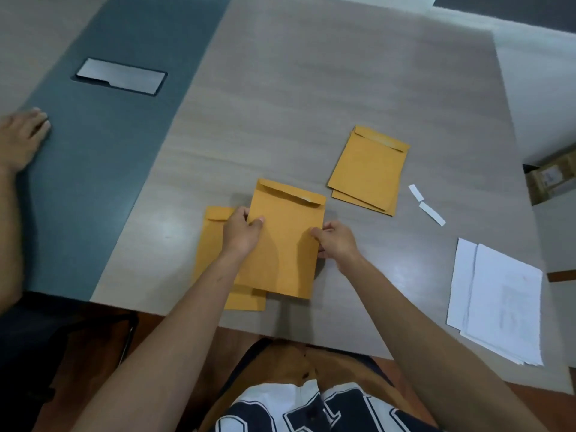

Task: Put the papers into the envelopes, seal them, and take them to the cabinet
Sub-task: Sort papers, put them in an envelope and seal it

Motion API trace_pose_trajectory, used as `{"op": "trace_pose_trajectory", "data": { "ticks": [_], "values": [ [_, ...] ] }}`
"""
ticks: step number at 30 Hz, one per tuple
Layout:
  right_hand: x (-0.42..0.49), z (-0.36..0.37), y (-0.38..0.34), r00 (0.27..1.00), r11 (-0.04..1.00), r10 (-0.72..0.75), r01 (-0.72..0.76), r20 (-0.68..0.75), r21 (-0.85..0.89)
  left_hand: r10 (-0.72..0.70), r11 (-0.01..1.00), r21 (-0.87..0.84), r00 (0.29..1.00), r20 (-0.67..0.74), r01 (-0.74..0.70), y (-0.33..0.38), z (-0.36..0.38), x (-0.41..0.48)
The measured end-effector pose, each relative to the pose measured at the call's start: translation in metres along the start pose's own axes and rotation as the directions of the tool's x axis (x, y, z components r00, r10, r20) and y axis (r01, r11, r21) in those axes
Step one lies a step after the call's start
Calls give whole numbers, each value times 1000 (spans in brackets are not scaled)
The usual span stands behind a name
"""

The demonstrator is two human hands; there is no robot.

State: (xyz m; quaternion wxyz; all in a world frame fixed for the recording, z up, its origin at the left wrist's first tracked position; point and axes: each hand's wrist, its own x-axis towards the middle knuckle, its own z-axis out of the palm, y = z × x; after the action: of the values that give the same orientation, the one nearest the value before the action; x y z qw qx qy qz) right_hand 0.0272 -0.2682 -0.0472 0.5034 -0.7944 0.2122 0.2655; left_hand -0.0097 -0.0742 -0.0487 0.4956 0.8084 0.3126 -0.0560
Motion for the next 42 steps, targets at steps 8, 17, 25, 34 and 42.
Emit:
{"op": "trace_pose_trajectory", "data": {
  "ticks": [8,17,25,34,42],
  "values": [
    [-8,-88,58,956,987,-155,136,-251,-90,79,970,208,970,228,-128,23,88,-26],
    [-8,-154,101,912,802,-377,235,-161,-550,87,928,310,932,352,-204,32,143,-52],
    [2,-176,120,887,746,-452,318,-95,-585,154,876,385,924,351,-292,35,159,-63],
    [20,-185,119,909,865,-349,220,-226,-451,291,547,712,897,332,-440,42,171,-70],
    [22,-187,122,908,896,-338,230,-247,-379,397,372,649,746,535,-663,66,204,-86]
  ]
}}
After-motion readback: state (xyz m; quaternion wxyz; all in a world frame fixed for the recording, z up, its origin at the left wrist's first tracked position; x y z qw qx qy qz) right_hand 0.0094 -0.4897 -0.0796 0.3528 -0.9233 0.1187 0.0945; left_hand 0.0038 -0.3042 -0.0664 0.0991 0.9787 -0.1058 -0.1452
